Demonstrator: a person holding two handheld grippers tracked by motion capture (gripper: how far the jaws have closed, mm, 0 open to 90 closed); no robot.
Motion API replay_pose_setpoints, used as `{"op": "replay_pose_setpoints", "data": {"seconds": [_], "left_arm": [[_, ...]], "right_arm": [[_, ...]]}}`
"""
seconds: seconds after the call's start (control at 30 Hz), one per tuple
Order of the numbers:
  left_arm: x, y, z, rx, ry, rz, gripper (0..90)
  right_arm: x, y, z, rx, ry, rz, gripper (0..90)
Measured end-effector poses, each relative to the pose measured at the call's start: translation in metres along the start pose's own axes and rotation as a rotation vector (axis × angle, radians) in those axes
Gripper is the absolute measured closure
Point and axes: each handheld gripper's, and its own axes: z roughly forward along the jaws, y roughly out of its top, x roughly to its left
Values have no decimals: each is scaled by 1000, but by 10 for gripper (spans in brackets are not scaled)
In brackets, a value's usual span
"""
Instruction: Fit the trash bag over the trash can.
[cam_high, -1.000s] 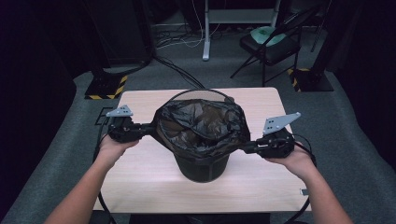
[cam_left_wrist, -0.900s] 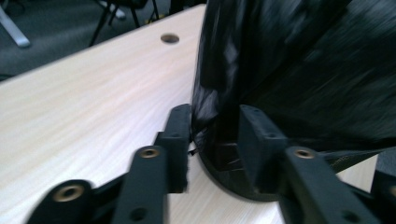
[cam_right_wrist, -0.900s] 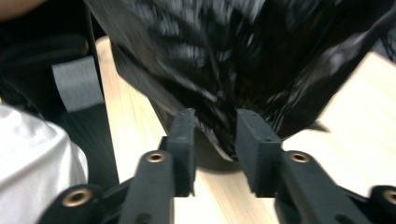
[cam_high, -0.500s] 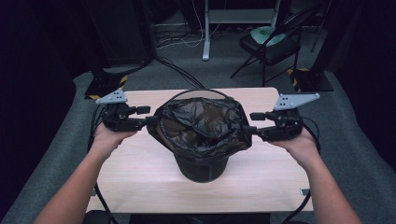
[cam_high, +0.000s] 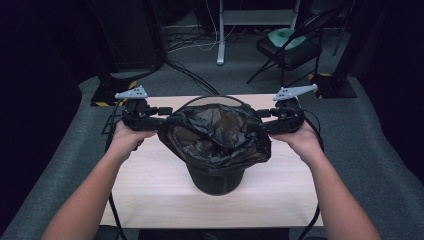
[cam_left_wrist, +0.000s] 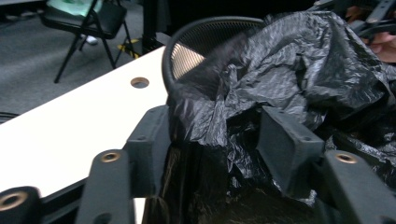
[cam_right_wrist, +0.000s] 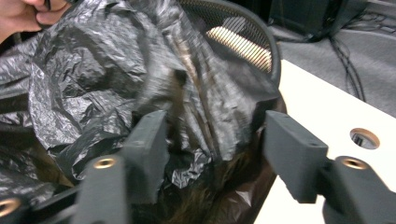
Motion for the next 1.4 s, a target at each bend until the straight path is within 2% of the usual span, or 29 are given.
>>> {"op": "replay_pose_setpoints", "data": {"seconds": [0.1,0.17,0.33,0.43,0.57,0.8,0.87,0.93,1.13,1.23,1.3,1.4], "left_arm": [[-1,-2,4,16,-1,10,495],[-1,-3,3,8,-8,-5,502],[-6,-6,-5,17,-5,6,523],[-12,-9,-13,26,-7,9,533],[-19,-18,-25,17,-30,10,534],[-23,-25,-40,10,-57,29,601],[-23,-24,-42,15,-63,35,583],[-23,-22,-44,8,-53,32,492],[-23,-12,-55,-20,-41,48,450],[-20,-6,-53,-19,-14,50,449],[-14,-4,-48,-6,8,26,443],[-8,-7,-37,15,5,4,435]], "right_arm": [[0,-1,2,-11,-14,9,434],[0,-1,1,-18,-19,15,452],[11,-1,-2,-5,-26,1,460],[19,-2,-4,-4,-16,-1,464],[32,-6,-7,-2,7,-7,464],[48,-5,-15,24,58,-75,495],[47,-3,-18,10,75,-76,472],[44,0,-21,-12,80,-67,441],[36,9,-29,-60,66,-47,418],[32,13,-26,-60,36,-34,418],[29,15,-20,-44,17,-31,413],[27,12,-10,-22,22,-23,405]]}}
